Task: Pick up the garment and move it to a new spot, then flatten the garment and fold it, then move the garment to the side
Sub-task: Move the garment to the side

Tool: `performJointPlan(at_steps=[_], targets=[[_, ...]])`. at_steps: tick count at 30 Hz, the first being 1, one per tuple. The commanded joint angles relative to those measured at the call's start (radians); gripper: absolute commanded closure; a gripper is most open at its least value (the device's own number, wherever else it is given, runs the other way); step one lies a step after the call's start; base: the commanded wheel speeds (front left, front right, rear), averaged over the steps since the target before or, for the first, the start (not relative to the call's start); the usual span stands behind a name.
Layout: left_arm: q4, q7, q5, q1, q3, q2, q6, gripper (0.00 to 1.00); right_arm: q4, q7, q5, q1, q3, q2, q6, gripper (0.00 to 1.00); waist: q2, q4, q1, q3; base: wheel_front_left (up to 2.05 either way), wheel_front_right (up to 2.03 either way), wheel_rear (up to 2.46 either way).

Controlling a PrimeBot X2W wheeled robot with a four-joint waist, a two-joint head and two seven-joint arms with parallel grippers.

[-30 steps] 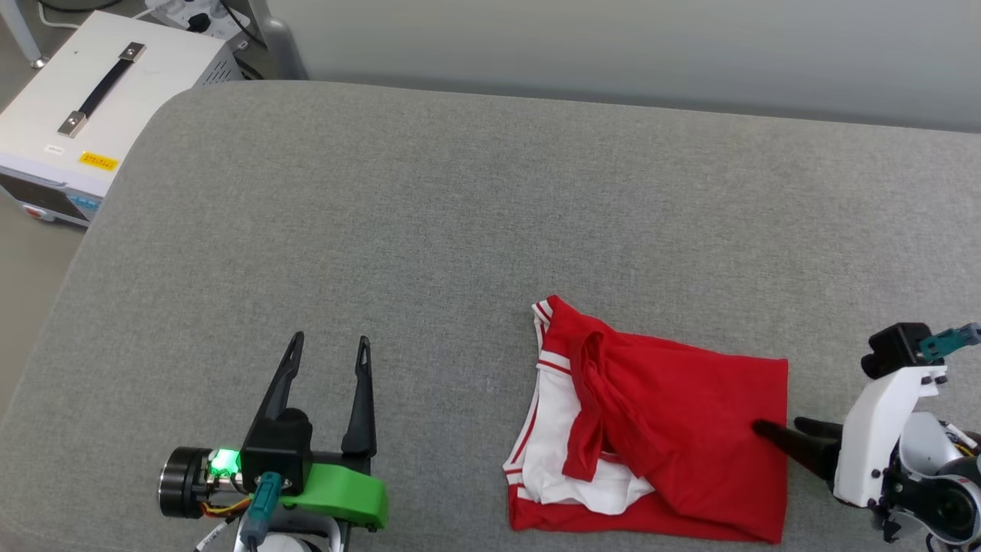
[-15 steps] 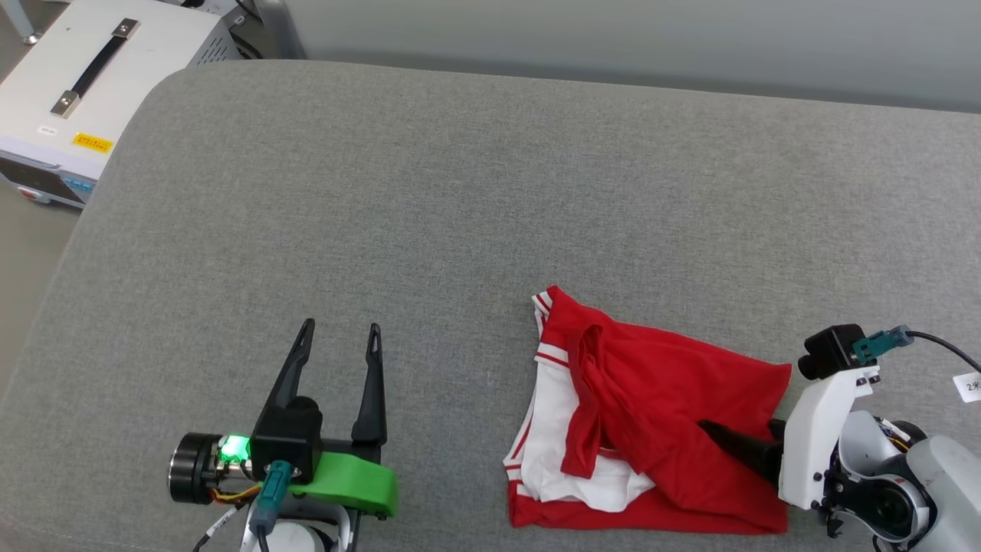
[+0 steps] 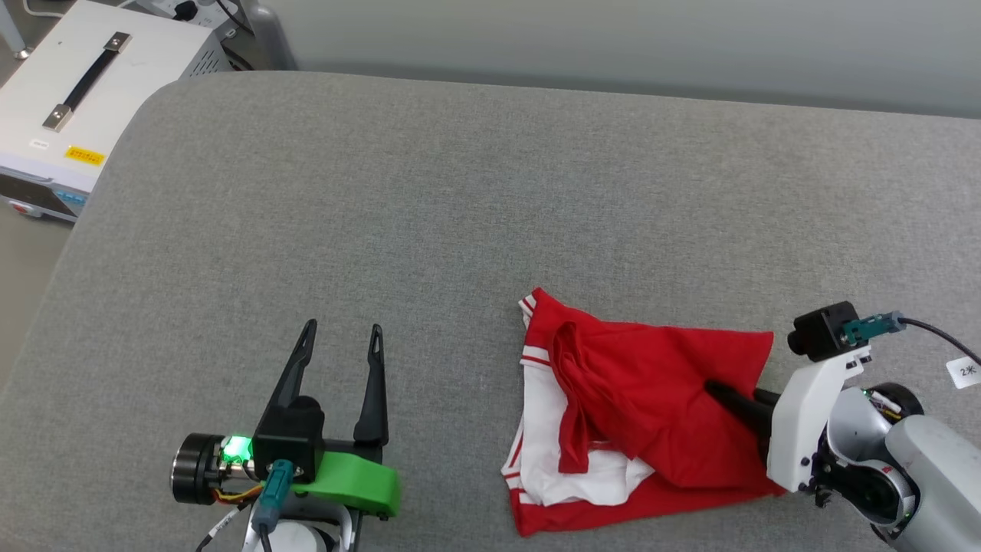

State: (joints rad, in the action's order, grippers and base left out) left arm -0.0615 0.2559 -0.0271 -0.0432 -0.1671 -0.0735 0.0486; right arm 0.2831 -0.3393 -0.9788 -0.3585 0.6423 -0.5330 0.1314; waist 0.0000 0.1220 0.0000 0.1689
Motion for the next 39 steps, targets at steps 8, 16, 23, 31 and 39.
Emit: performJointPlan(at_steps=[8,16,23,31,39], targets=[[0.002,0.006,0.002,0.013,0.004,0.0,-0.003,0.0,-0.073,0.092,0.153,-0.118,0.084,-0.11,-0.001,1.0,0.0,-0.065,0.0,-0.03,0.0,0.0,0.0],[0.01,0.006,0.004,0.011,0.001,0.002,-0.002,0.0,-0.124,0.102,0.2,-0.154,0.083,-0.204,-0.001,1.0,0.0,-0.154,0.0,-0.021,0.0,0.0,0.0],[0.021,0.006,0.01,-0.006,0.002,0.001,0.0,0.0,-0.127,0.107,0.195,-0.17,0.037,-0.248,-0.001,1.0,0.0,-0.23,0.0,0.02,0.0,0.0,0.0],[0.053,0.006,0.027,-0.064,-0.002,-0.018,-0.004,0.0,-0.055,0.111,0.189,-0.247,-0.024,-0.313,-0.001,1.0,0.0,-0.274,0.0,0.146,0.0,0.0,0.0],[0.073,0.006,0.041,-0.168,-0.024,-0.032,-0.014,0.0,0.125,0.111,0.227,-0.348,-0.075,-0.431,-0.001,1.0,0.0,-0.251,0.0,0.28,0.0,0.0,0.0]])
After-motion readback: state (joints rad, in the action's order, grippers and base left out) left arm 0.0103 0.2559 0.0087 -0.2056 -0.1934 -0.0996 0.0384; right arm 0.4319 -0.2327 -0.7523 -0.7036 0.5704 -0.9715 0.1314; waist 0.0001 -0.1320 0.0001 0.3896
